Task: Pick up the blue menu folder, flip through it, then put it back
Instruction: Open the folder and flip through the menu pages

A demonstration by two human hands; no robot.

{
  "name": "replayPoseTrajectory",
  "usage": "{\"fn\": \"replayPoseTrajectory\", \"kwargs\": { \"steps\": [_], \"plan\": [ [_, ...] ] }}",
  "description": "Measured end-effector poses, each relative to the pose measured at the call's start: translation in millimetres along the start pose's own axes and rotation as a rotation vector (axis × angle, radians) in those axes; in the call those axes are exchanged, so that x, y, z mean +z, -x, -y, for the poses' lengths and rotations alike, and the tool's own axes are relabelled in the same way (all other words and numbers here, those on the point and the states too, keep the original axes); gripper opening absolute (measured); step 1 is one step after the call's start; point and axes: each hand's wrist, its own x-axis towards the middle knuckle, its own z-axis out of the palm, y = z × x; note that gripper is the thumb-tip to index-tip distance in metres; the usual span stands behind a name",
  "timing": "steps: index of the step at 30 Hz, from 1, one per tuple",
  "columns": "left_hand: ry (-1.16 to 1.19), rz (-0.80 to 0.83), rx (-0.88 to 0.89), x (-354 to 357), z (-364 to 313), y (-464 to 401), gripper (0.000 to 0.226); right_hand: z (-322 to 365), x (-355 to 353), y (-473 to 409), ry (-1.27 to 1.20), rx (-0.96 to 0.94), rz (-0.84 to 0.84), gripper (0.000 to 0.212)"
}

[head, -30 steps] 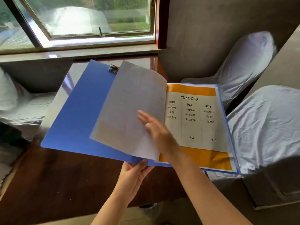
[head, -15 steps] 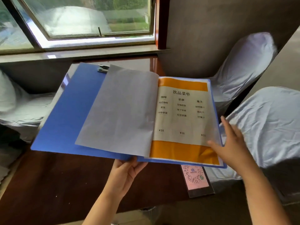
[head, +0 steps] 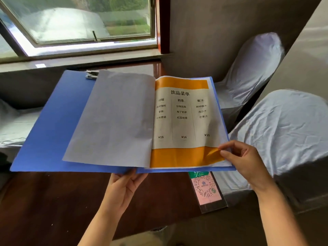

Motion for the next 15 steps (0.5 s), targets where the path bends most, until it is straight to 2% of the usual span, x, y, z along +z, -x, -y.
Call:
{"fn": "replayPoseTrajectory", "kwargs": {
  "steps": [6,9,11,12,13,15],
  "plan": [
    [0.020,-0.035,0.022,1,-4,3,0.046,6,11,0,0.121,-0.063,-0.112,0.026],
    [0.020,-0.040,0.022,1,-4,5,0.045,18,16,3,0.220,-0.100,-0.191,0.021],
    [0.011,-0.053,0.026,1,-3,6,0.043,30,18,6,0.198,-0.153,-0.217,0.012],
    [0.004,-0.059,0.029,1,-2,6,0.040,36,20,8,0.092,-0.153,-0.202,0.007],
    [-0.001,-0.066,0.031,0,-2,7,0.039,40,22,8,-0.098,-0.131,-0.174,0.011],
    [0.007,-0.079,0.027,0,-1,8,0.041,46,27,7,-0.667,0.021,-0.081,0.022]
  ]
}}
